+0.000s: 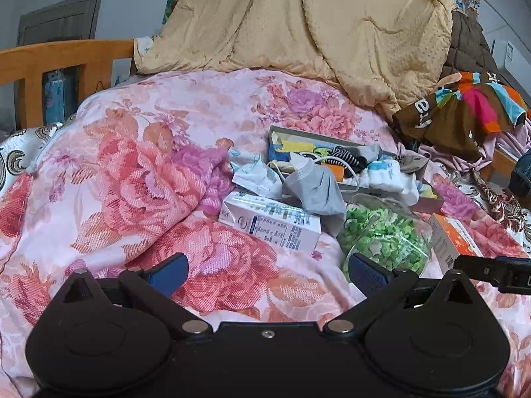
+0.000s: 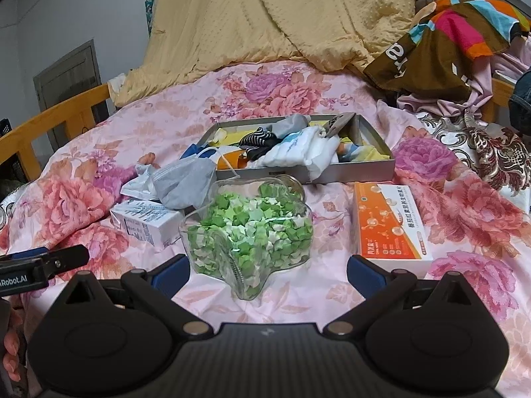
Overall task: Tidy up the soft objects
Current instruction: 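Withdraw both open tools from the tray back over the pile, then grasp the white printed mask packet with the left tool while the right grasps the grey face mask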
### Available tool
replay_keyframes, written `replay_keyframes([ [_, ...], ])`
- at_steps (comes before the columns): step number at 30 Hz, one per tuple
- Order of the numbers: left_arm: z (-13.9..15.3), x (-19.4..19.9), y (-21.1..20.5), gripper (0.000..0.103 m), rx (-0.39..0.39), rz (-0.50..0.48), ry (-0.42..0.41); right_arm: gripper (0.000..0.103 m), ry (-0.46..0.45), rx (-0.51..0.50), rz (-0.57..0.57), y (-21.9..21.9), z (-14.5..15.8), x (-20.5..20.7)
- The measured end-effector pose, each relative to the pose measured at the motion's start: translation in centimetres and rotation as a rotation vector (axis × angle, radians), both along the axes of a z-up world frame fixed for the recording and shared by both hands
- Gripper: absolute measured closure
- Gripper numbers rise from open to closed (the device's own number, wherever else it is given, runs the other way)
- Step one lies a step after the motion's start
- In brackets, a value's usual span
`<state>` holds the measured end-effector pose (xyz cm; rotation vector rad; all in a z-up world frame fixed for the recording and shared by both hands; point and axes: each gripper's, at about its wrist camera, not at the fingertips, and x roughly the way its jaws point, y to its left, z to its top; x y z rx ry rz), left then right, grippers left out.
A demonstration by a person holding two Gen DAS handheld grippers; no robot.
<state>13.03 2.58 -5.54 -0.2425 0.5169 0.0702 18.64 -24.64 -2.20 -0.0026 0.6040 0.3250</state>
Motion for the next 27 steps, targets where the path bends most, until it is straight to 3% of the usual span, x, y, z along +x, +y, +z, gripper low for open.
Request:
replay_keyframes([
  [14, -0.3, 2.4, 1.3, 0.001, 0.051, -0.097, 0.012, 0.0, -0.028, -0.039, 0.028, 1.7, -0.6, 0.8],
  [19, 0.0, 2.9, 3.0, 0.001, -0.016, -0.069, 0.005, 0.0, -0.036, -0.021, 0.043, 2.5, -0.7, 1.3],
  [27, -0.4, 4.7, 4.7, 0.001, -0.033, -0.04, -0.017, 0.0, -0.097, -0.05, 0.075, 4.3, -1.1, 1.8],
])
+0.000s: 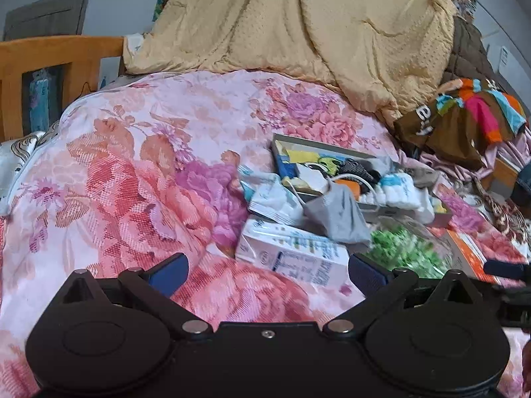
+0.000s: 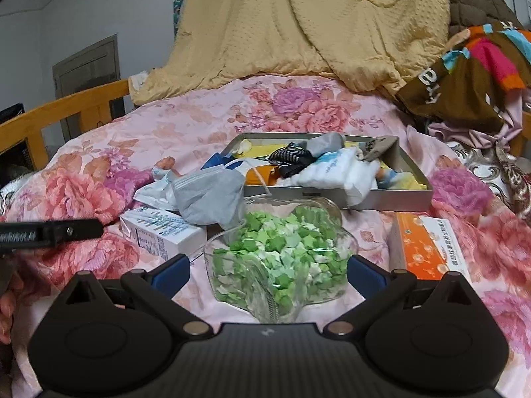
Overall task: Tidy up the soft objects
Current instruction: 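Grasp the white printed mask packet with the left tool while the right grasps the grey face mask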
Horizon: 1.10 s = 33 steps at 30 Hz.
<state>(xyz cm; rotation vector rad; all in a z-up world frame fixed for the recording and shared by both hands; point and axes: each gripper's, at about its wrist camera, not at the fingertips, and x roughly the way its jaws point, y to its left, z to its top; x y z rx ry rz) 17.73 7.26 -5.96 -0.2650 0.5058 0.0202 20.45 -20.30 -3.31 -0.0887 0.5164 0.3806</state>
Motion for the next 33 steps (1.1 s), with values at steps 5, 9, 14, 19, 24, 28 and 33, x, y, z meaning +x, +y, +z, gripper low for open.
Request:
replay_keyframes([
  [5, -0.3, 1.5, 0.9, 0.001, -0.028, 0.022, -0.009, 0.0, -0.052, 0.012, 0.006, 0.3, 0.2, 0.2],
  [9, 0.0, 3.1, 1.3, 0.001, -0.032, 0.022, -0.024, 0.0, -0.075, 0.024, 0.021, 1.0, 0.2, 1.1],
  [14, 0.3, 5.5, 1.9, 0.001, -0.063, -0.01, -0.025, 0.0, -0.09, -0.031, 0.077, 3.1, -0.3, 2.7],
  [19, 0.0, 8.2, 2.5, 0.001, -0.061, -0.057, 0.013, 0.0, -0.105, -0.069, 0.124, 5.0, -0.7, 4.3],
  [24, 0.0, 10.5, 3.3, 0.001, -0.078, -0.06, 0.053, 0.0, -0.106, -0.079, 0.162, 6.3, -0.7, 5.8],
  [28, 0.0, 11.8, 3.7, 0.001, -0.104, -0.069, 0.065, 0.0, -0.109, -0.101, 0.194, 7.3, -1.0, 6.7],
  [33, -0.2, 13.1, 3.4, 0.001, -0.103, -0.146, 0.079, 0.001, -0.113, -0.138, 0.226, 8.5, -0.9, 7.9],
])
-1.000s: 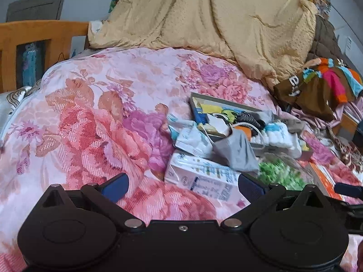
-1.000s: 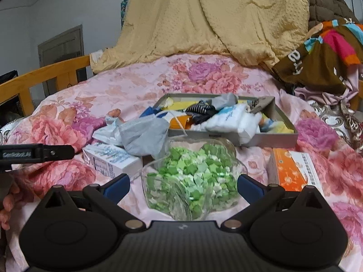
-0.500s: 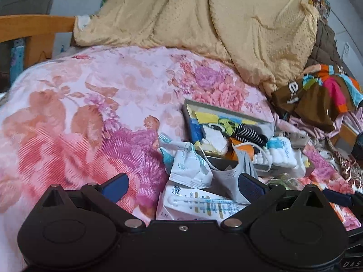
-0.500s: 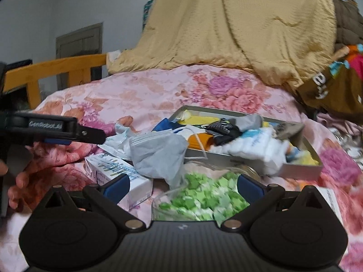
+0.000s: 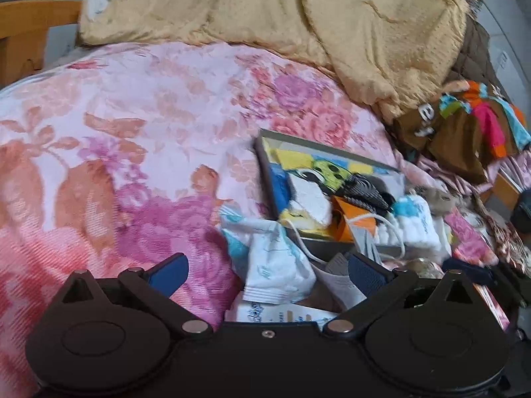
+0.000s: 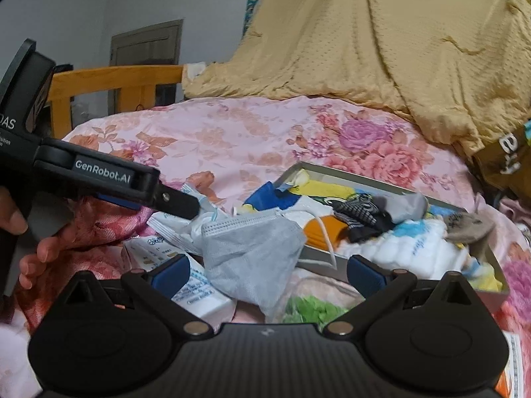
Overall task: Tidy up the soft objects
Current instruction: 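Grasp the white printed mask packet with the left tool while the right grasps the grey face mask, then carry the mask packet with the left tool while the right carries the grey mask to the tray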
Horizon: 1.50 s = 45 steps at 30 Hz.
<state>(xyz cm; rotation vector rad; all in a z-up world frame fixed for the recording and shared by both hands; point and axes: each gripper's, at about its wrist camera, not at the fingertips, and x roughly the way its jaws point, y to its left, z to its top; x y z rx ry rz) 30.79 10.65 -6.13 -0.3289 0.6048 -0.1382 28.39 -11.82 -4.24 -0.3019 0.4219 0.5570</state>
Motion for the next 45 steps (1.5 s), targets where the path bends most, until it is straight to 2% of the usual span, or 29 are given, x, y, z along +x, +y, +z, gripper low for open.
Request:
replay_keyframes([
  [6, -0.5, 1.1, 0.0, 0.012, 0.055, -0.052, 0.012, 0.001, 0.057, -0.007, 0.037, 0.6, 0.2, 2.2],
  [10, -1.0, 1.6, 0.5, 0.019, 0.025, -0.056, 0.036, 0.006, 0.088, 0.008, 0.049, 0.4, 0.2, 3.2],
  [12, -1.3, 1.7, 0.6, 0.023, 0.018, -0.062, 0.041, 0.012, 0.11, 0.011, 0.054, 0.5, 0.2, 3.6],
  [15, -1.7, 1.9, 0.6, 0.034, 0.023, -0.077, 0.061, 0.017, 0.148, 0.001, 0.08, 0.7, 0.2, 4.1],
  [17, -2.0, 2.1, 0.6, 0.052, 0.027, -0.074, 0.074, 0.02, 0.18, -0.016, 0.085, 1.1, 0.0, 4.5],
  [21, -2.0, 2.2, 0.9, 0.06, -0.003, -0.059, 0.073, 0.026, 0.204, -0.045, 0.093, 1.6, -0.2, 4.7],
  [23, -2.0, 2.1, 0.9, 0.069, 0.001, -0.059, 0.068, 0.032, 0.211, -0.05, 0.094, 1.7, -0.4, 4.7],
  [29, -1.9, 2.1, 0.7, 0.072, -0.002, -0.076, 0.071, 0.053, 0.213, -0.065, 0.1, 2.0, -0.7, 4.5],
  [31, -1.8, 1.9, 0.6, 0.072, -0.005, -0.084, 0.06, 0.062, 0.205, -0.072, 0.1, 2.1, -0.7, 4.4],
  [32, -1.7, 1.8, 0.5, 0.074, -0.003, -0.084, 0.051, 0.073, 0.198, -0.077, 0.098, 2.2, -0.8, 4.3],
  [33, -1.6, 1.7, 0.4, 0.075, 0.0, -0.086, 0.042, 0.078, 0.193, -0.079, 0.098, 2.2, -0.8, 4.2],
  [39, -0.3, 1.3, -0.4, 0.075, 0.011, -0.06, 0.0, 0.086, 0.18, -0.058, 0.108, 1.8, -0.4, 3.9],
  [45, 2.0, 1.3, -1.7, 0.075, 0.042, -0.045, -0.049, 0.09, 0.141, 0.009, 0.108, 0.5, 1.4, 3.7],
])
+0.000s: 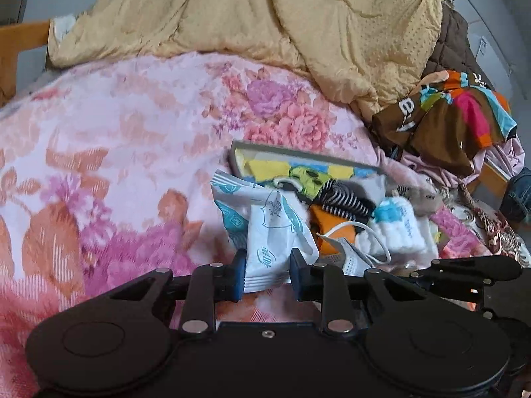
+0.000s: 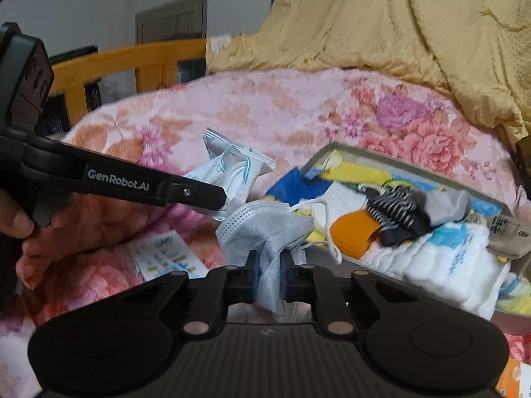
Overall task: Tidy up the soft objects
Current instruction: 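Carry the mask packet with the left tool while the right carries the grey mask to the tray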
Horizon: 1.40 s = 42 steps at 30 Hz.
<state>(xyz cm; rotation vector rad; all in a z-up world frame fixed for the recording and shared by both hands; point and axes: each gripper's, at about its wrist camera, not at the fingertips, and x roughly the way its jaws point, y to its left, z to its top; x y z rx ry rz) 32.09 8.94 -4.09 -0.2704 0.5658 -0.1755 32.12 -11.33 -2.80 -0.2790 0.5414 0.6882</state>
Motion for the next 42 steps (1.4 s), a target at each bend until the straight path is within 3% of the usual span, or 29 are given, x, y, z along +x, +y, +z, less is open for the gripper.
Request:
replay_keyframes([
  [8, 3.3, 0.3, -2.1, 0.075, 0.056, 0.07, -0.099, 0.091, -0.072, 0.082, -0.051, -2.3, 2.7, 1.1],
  [14, 4.5, 2.0, -3.9, 0.075, 0.071, 0.121, -0.139, 0.091, -0.106, 0.127, -0.116, -4.3, 3.3, 4.3],
  [26, 1.1, 7.5, -6.9, 0.075, 0.068, 0.1, -0.051, 0.091, -0.127, 0.209, -0.193, -6.9, 2.4, 9.0],
  [34, -0.7, 9.2, -7.4, 0.074, -0.029, 0.083, 0.019, 0.09, -0.1, 0.214, -0.189, -6.6, 1.7, 9.8],
  [40, -1.3, 9.6, -7.5, 0.074, -0.057, 0.089, 0.064, 0.083, -0.033, 0.186, -0.205, -6.2, 1.2, 10.5],
  [42, -1.5, 9.6, -7.3, 0.074, -0.065, 0.093, 0.075, 0.074, -0.021, 0.171, -0.224, -6.1, 0.9, 10.6],
])
